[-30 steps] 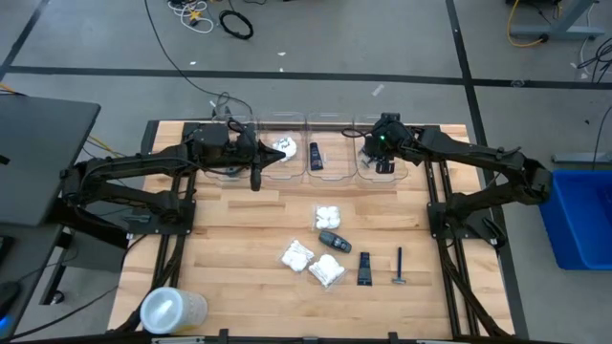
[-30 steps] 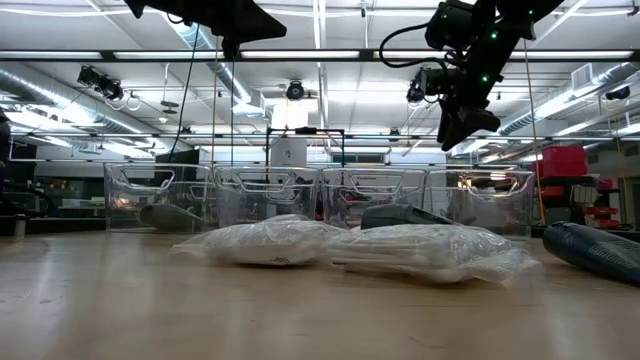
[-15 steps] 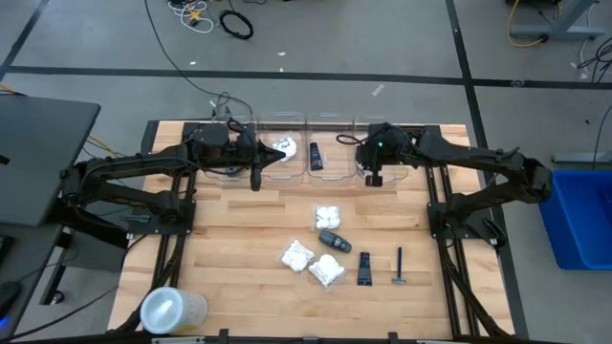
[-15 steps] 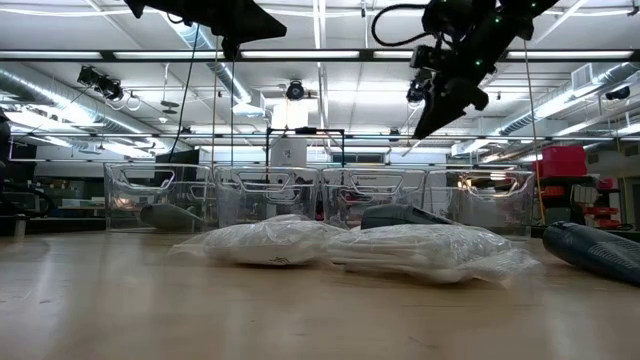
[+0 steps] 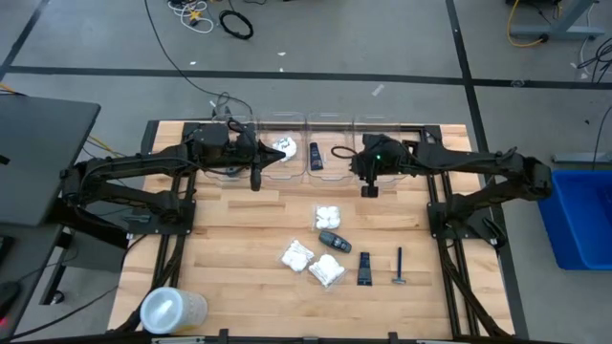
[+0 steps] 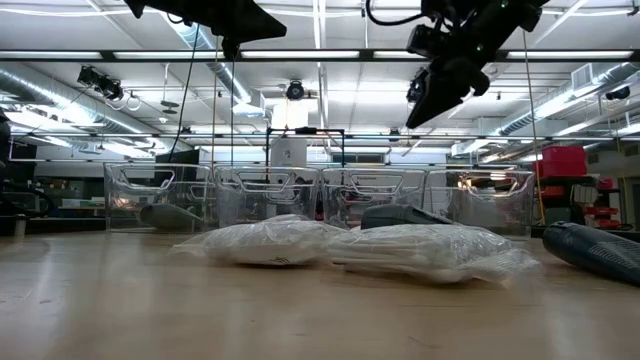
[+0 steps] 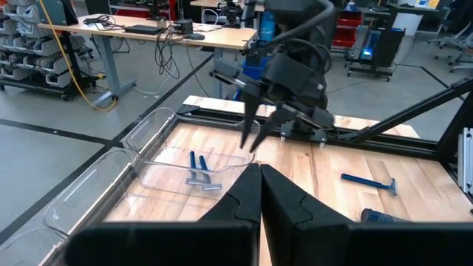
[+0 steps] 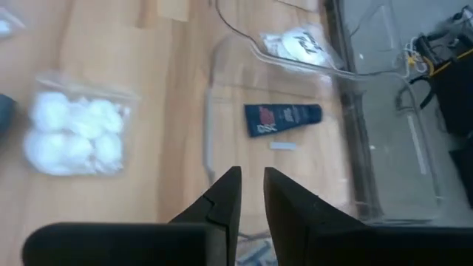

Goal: Pick & Place Travel size toiletries
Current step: Put the blue shave cream into the middle right transparent bin

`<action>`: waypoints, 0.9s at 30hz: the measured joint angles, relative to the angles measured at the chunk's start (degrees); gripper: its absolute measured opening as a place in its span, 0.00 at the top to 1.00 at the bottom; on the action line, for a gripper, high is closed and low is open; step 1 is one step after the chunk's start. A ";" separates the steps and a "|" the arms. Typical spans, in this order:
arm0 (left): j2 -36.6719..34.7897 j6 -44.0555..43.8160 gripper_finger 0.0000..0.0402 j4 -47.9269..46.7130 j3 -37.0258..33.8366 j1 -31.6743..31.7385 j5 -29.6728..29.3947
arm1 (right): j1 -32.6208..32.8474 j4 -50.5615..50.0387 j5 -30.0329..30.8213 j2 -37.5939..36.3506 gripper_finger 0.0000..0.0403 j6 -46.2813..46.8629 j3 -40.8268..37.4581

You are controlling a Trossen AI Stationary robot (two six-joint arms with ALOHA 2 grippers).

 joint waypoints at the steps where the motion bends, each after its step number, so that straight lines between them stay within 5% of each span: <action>1: 0.00 0.00 0.98 0.00 0.00 0.00 0.00 | 0.80 0.02 0.00 0.00 0.84 1.15 0.00; 27: 0.00 0.24 0.99 0.00 0.00 -0.02 0.89 | 19.18 4.28 0.02 0.00 0.86 20.82 0.00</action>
